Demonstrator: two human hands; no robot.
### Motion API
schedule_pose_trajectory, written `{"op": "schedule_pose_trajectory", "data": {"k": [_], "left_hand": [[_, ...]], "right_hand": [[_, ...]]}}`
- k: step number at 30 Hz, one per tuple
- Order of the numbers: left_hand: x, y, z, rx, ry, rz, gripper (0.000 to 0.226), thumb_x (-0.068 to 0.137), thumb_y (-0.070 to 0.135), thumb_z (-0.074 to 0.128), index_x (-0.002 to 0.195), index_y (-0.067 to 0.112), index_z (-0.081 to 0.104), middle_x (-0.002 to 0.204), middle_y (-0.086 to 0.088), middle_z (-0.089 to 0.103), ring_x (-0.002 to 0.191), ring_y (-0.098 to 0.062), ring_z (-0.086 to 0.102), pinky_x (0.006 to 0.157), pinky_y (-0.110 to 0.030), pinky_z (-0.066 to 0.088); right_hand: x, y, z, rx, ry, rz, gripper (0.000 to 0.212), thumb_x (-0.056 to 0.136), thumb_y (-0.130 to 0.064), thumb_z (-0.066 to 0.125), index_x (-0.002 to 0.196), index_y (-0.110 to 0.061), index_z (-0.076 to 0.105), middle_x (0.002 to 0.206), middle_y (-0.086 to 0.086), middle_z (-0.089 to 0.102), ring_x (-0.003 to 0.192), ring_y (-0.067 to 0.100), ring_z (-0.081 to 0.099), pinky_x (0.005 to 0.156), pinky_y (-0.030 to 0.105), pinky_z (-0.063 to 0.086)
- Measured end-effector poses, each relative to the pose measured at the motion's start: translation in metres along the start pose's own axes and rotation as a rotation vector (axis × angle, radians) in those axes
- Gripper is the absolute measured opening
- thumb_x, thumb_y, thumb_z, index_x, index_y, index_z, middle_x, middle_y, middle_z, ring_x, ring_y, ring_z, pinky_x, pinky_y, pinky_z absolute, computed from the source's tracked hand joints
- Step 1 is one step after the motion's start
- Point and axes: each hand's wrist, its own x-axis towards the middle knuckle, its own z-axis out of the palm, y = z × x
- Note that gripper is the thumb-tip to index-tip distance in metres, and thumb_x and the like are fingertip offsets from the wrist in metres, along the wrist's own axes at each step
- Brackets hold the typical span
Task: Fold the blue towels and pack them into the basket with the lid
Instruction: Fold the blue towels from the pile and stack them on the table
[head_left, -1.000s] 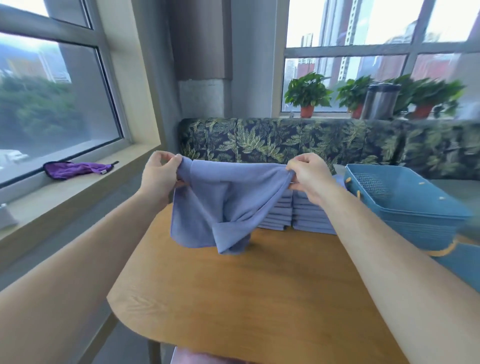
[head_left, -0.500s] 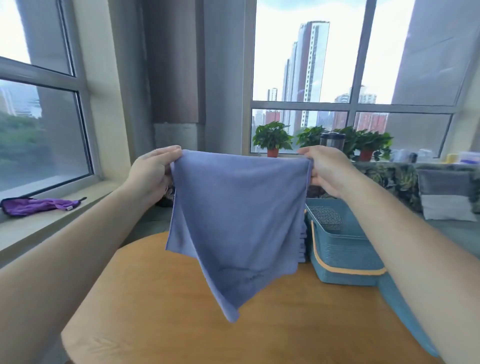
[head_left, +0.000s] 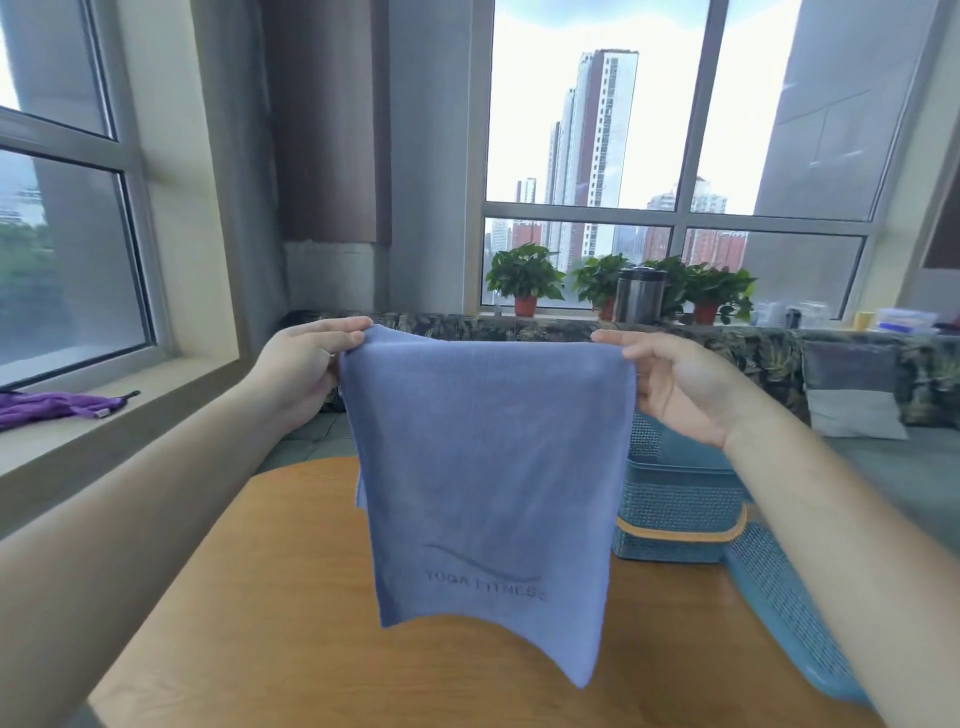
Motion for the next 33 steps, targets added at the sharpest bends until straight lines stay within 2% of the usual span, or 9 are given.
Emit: {"op": "schedule_pose_trajectory", "data": {"k": [3, 6, 10, 14, 18, 21, 23, 26, 33], "left_hand": [[-0.004, -0.001, 0.001, -0.009, -0.005, -0.01, 0.022, 0.09, -0.005, 0.062, 0.103, 0.006, 0.075, 0.11, -0.01, 0.075, 0.095, -0.018, 0.069, 0.085, -0.026, 0.052], [-0.006, -0.002, 0.001, -0.01, -0.005, -0.01, 0.024, 0.089, -0.006, 0.061, 0.105, 0.005, 0.075, 0.11, -0.011, 0.075, 0.099, -0.02, 0.068, 0.091, -0.029, 0.052], [-0.007, -0.005, 0.001, -0.022, -0.027, -0.024, 0.027, 0.089, -0.006, 0.061, 0.111, 0.004, 0.074, 0.111, -0.011, 0.075, 0.104, -0.021, 0.068, 0.094, -0.029, 0.052], [-0.005, -0.008, 0.0, -0.023, 0.006, -0.036, 0.027, 0.089, -0.006, 0.06, 0.111, 0.004, 0.073, 0.117, -0.01, 0.072, 0.105, -0.019, 0.068, 0.086, -0.025, 0.052], [-0.006, -0.009, -0.001, 0.015, 0.022, -0.038, 0.028, 0.089, -0.005, 0.062, 0.115, 0.002, 0.072, 0.11, -0.012, 0.071, 0.083, -0.013, 0.066, 0.072, -0.022, 0.051], [-0.009, -0.009, -0.001, 0.021, 0.021, -0.038, 0.028, 0.088, -0.005, 0.063, 0.114, 0.003, 0.072, 0.103, -0.01, 0.072, 0.072, -0.008, 0.067, 0.064, -0.018, 0.051], [-0.01, -0.011, -0.001, 0.015, 0.018, -0.04, 0.027, 0.087, -0.005, 0.065, 0.112, 0.004, 0.073, 0.102, -0.01, 0.073, 0.076, -0.01, 0.067, 0.068, -0.018, 0.051], [-0.011, -0.011, -0.002, 0.001, 0.011, -0.047, 0.027, 0.086, -0.005, 0.067, 0.111, 0.005, 0.073, 0.106, -0.011, 0.074, 0.092, -0.018, 0.068, 0.081, -0.024, 0.051], [-0.006, -0.01, 0.004, 0.054, 0.042, -0.051, 0.029, 0.085, -0.004, 0.068, 0.112, 0.005, 0.073, 0.111, -0.015, 0.073, 0.096, -0.022, 0.066, 0.086, -0.03, 0.05]], "right_hand": [[-0.004, 0.004, 0.002, -0.014, -0.008, -0.004, 0.043, 0.093, 0.005, 0.04, 0.123, -0.01, 0.066, 0.089, 0.005, 0.069, 0.069, 0.016, 0.064, 0.062, 0.027, 0.056], [-0.005, 0.009, 0.004, -0.04, 0.05, 0.015, 0.04, 0.095, 0.0, 0.039, 0.122, -0.012, 0.067, 0.084, 0.002, 0.07, 0.059, 0.014, 0.062, 0.055, 0.026, 0.054], [-0.001, 0.02, 0.008, -0.029, 0.093, 0.045, 0.02, 0.095, -0.028, 0.064, 0.108, -0.014, 0.071, 0.09, 0.001, 0.075, 0.072, 0.016, 0.067, 0.071, 0.031, 0.053], [0.008, 0.03, 0.012, -0.019, 0.183, 0.023, 0.018, 0.097, -0.012, 0.063, 0.115, -0.013, 0.068, 0.09, 0.002, 0.07, 0.077, 0.017, 0.062, 0.077, 0.032, 0.048], [0.015, 0.037, 0.014, -0.062, 0.298, 0.005, 0.03, 0.102, -0.002, 0.046, 0.122, -0.004, 0.067, 0.091, 0.012, 0.068, 0.075, 0.023, 0.057, 0.065, 0.033, 0.041], [0.015, 0.039, 0.015, -0.08, 0.333, 0.005, 0.025, 0.103, -0.009, 0.049, 0.118, -0.005, 0.069, 0.097, 0.012, 0.073, 0.083, 0.025, 0.065, 0.07, 0.034, 0.049], [0.01, 0.04, 0.016, -0.078, 0.281, 0.02, 0.021, 0.1, -0.021, 0.063, 0.115, -0.008, 0.07, 0.101, 0.009, 0.076, 0.09, 0.023, 0.072, 0.081, 0.036, 0.056], [0.005, 0.04, 0.012, -0.066, 0.26, -0.005, 0.024, 0.09, -0.017, 0.075, 0.113, -0.008, 0.072, 0.105, 0.01, 0.077, 0.091, 0.02, 0.073, 0.084, 0.034, 0.057], [0.015, 0.041, 0.018, 0.017, 0.337, 0.054, 0.027, 0.1, -0.012, 0.05, 0.119, -0.009, 0.069, 0.102, 0.013, 0.065, 0.08, 0.023, 0.055, 0.067, 0.029, 0.045]]}}
